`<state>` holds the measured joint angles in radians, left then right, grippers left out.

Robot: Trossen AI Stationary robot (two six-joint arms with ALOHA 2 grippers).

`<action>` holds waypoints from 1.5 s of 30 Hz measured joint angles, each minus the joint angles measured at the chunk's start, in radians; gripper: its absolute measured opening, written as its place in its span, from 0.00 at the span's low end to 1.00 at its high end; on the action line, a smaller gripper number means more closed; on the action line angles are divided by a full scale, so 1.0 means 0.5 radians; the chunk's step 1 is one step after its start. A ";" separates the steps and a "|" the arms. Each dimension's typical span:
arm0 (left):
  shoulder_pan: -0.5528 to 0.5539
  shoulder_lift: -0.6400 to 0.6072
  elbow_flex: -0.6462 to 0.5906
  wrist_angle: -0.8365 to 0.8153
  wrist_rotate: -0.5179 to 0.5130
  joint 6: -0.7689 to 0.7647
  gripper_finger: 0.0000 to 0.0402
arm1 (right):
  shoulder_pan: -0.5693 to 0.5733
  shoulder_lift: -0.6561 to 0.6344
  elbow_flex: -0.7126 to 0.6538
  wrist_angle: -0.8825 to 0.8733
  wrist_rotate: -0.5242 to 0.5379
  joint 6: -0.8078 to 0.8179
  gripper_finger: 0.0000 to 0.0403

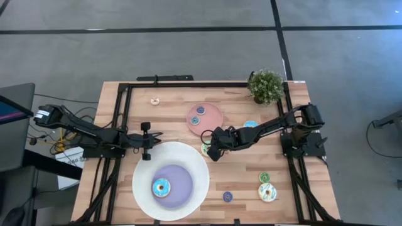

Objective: Pick & Place donuts
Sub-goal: Put the big light green donut on the purple plate

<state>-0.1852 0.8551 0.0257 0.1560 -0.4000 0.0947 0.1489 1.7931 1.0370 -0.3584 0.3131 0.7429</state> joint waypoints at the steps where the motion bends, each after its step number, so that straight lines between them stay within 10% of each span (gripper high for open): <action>1: 0.000 0.000 0.000 0.000 0.000 -0.001 0.01 | -0.001 0.000 0.000 0.000 -0.001 0.000 0.78; 19: 0.000 0.000 0.000 0.000 -0.005 -0.001 0.01 | -0.030 0.108 0.000 0.120 0.001 -0.034 0.78; 33: 0.000 0.000 0.000 0.013 0.006 -0.050 0.01 | -0.030 0.121 -0.001 0.119 -0.052 0.004 0.58; 45: 0.001 0.001 0.001 0.781 0.076 -0.346 0.01 | -0.030 0.121 -0.001 0.126 -0.056 0.018 0.38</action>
<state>-0.1848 0.8555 0.0261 0.5462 -0.3622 -0.0784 0.1341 1.8534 1.0367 -0.2956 0.2849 0.7518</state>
